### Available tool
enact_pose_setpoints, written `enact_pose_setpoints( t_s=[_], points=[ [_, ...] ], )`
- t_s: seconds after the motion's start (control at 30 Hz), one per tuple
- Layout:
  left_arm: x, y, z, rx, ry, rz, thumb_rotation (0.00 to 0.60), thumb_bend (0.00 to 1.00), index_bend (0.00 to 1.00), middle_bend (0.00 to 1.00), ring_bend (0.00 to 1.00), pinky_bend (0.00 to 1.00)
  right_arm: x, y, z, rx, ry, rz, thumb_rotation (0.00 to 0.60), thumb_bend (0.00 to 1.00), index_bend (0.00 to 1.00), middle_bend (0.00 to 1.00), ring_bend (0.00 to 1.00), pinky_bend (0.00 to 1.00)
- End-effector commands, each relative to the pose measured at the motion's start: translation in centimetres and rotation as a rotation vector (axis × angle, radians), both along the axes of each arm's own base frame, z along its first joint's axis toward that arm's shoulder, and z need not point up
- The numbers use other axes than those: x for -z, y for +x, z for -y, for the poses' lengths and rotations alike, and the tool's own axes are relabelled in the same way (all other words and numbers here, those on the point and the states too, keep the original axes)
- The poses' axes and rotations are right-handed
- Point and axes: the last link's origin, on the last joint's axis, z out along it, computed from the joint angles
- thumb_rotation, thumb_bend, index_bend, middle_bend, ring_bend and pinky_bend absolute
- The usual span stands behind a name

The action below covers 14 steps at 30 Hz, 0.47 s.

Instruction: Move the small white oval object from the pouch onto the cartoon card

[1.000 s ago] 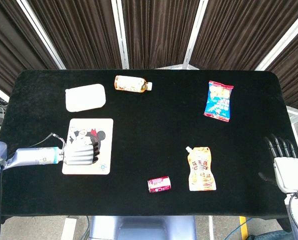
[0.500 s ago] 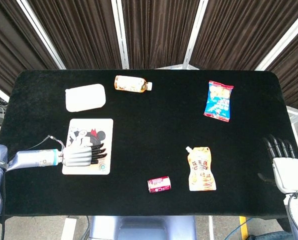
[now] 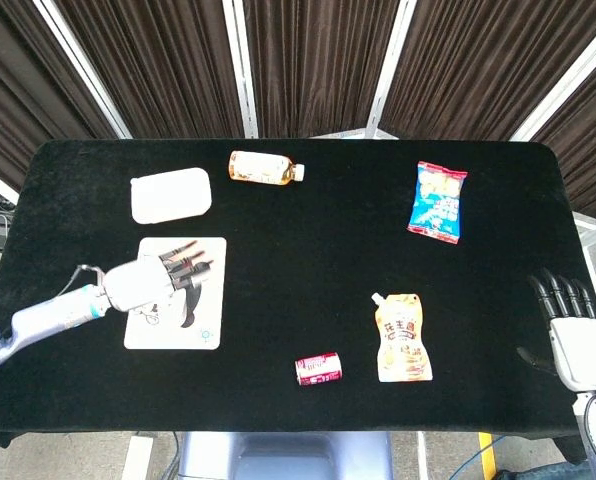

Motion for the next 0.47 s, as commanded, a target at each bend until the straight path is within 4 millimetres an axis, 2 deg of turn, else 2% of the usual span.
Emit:
enact_pose_setpoints(
  t_s=[0.03, 0.17, 0.2, 0.3, 0.47],
  points=[
    [-3.2, -1.9, 2.0, -0.386, 0.184, 0.510, 0.600, 0.00, 0.00, 0.00, 0.00, 0.00, -0.3, 0.0, -0.1, -0.008, -0.004, 0.009, 0.600, 0.00, 0.00, 0.00, 0.00, 0.00],
    [-4.5, -3.5, 5.3, -0.580, 0.255, 0.653, 0.600, 0.00, 0.00, 0.00, 0.00, 0.00, -0.4, -0.1, -0.2, -0.015, -0.002, 0.020, 0.600, 0.00, 0.00, 0.00, 0.00, 0.00],
    [-5.0, -4.3, 7.0, -0.664, 0.287, 0.667, 0.600, 0.00, 0.00, 0.00, 0.00, 0.00, -0.5, -0.1, -0.2, -0.018, 0.000, 0.025, 0.600, 0.00, 0.00, 0.00, 0.00, 0.00],
    [-5.9, -5.3, 10.1, -0.818, 0.345, 0.664, 0.600, 0.00, 0.00, 0.00, 0.00, 0.00, -0.5, -0.1, -0.2, -0.024, 0.005, 0.032, 0.600, 0.00, 0.00, 0.00, 0.00, 0.00],
    [-6.2, -6.6, 13.8, -1.015, 0.368, 0.666, 0.600, 0.00, 0.00, 0.00, 0.00, 0.00, -0.7, -0.1, -0.2, -0.030, 0.008, 0.044, 0.600, 0.00, 0.00, 0.00, 0.00, 0.00]
  ],
)
